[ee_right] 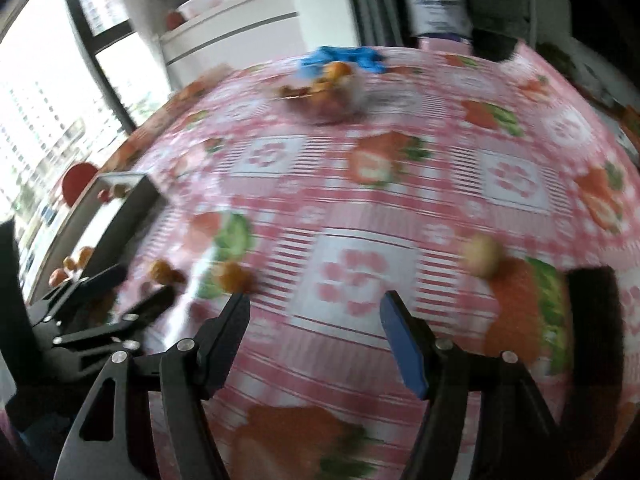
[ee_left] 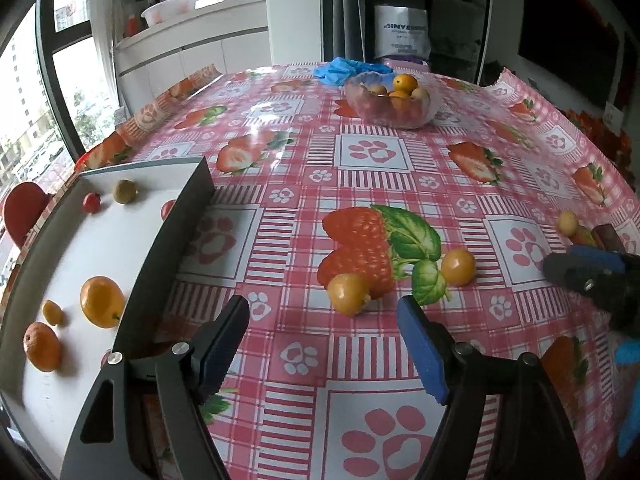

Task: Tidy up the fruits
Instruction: 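Grasp a yellow apricot with the left tool while the right tool grasps an orange fruit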

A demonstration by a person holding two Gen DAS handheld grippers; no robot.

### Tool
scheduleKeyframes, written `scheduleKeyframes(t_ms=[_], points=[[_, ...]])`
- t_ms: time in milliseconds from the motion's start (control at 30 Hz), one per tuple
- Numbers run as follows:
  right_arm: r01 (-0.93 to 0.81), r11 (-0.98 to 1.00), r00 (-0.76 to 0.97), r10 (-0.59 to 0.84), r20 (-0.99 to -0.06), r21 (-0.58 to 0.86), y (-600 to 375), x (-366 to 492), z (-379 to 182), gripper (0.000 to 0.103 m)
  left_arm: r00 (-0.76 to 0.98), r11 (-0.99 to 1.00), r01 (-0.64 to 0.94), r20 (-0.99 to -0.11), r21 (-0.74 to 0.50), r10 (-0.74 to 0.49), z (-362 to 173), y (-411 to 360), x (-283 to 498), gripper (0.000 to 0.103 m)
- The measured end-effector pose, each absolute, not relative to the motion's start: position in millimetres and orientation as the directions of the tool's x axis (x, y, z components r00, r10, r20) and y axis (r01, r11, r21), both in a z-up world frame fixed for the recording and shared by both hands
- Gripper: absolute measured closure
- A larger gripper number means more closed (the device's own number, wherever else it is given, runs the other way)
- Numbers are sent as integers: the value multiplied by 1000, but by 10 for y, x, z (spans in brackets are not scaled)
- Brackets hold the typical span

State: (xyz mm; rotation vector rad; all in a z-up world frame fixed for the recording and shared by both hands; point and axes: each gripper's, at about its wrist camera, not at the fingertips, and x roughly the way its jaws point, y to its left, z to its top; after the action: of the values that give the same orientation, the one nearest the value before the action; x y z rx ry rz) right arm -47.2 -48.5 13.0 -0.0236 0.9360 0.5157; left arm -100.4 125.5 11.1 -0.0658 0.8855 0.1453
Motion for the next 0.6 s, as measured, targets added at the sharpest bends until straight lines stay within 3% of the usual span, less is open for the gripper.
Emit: scheduleKeyframes(t_ms=[233,367,433,500,600], points=[[-508,847,448,415,-792,156,-65,-422,112,42,606,990,-138,-787,39,116,52,1187,-862,26],[-509,844,422,414,-807,167,10,-346,71,49,599,989,-146,-796,-2,87,27,1241,-814,28],[-515,840,409,415,-813,169,50,-333,49,53,606,992,-128,-793,-12,69,34,1229,-812,37],[-517,838,394,416,-820,176,81,-323,31,54,610,995,-97,-791,-12,50,45,1178,-807,56],[-518,839,391,408,-825,169,101,-341,8,55,615,999,-43,-788,-9,19,60,1098,-829,77]])
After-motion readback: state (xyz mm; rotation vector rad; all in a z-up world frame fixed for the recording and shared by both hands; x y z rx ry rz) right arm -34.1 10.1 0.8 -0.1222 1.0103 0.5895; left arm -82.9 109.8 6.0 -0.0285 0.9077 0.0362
